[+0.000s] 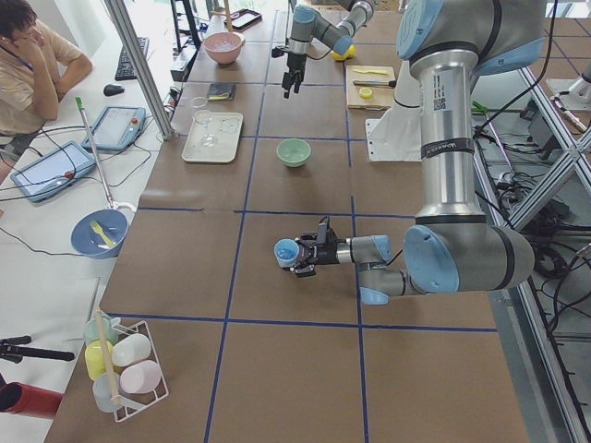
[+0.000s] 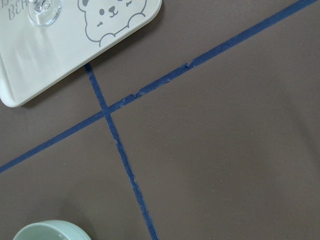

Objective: Pour ice into bowl

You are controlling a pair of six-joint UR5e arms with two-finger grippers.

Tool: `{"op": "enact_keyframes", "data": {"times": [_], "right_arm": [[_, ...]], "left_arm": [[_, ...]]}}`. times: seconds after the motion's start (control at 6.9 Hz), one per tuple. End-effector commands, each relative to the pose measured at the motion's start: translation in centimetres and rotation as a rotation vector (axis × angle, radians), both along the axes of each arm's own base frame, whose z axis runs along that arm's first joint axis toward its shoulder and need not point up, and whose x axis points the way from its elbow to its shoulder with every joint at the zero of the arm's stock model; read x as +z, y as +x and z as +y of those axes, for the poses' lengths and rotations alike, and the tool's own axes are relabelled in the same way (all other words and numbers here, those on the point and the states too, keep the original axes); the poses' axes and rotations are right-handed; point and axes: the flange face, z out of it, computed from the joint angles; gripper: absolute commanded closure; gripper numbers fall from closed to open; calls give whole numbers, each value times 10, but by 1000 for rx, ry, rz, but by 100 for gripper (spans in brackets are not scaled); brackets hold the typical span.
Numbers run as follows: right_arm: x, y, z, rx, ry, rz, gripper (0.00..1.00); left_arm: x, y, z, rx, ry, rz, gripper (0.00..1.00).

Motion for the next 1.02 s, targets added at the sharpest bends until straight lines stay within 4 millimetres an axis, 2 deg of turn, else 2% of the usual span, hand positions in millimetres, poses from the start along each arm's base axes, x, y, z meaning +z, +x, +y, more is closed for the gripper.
{"op": "enact_keyframes", "data": {"times": [0.0,0.29,0.44,0.58,0.73,0.87], "right_arm": [[-1,0,0,0,1,-1,0],[-1,0,0,0,1,-1,0],[-1,0,0,-1,2,-1,0],[0,-1,1,-2,1,0,0],[-2,0,1,0,3,-3,0],[-3,0,1,0,4,-5,0]], "left_arm": [[0,0,-10,-4,-12,-6,2],[5,0,-14,6,-25,-15,4],[3,4,-16,6,-22,-8,9],[3,4,-16,6,-23,-9,46],[-11,9,-23,18,-11,7,99],[-42,12,-32,31,24,8,100]]}}
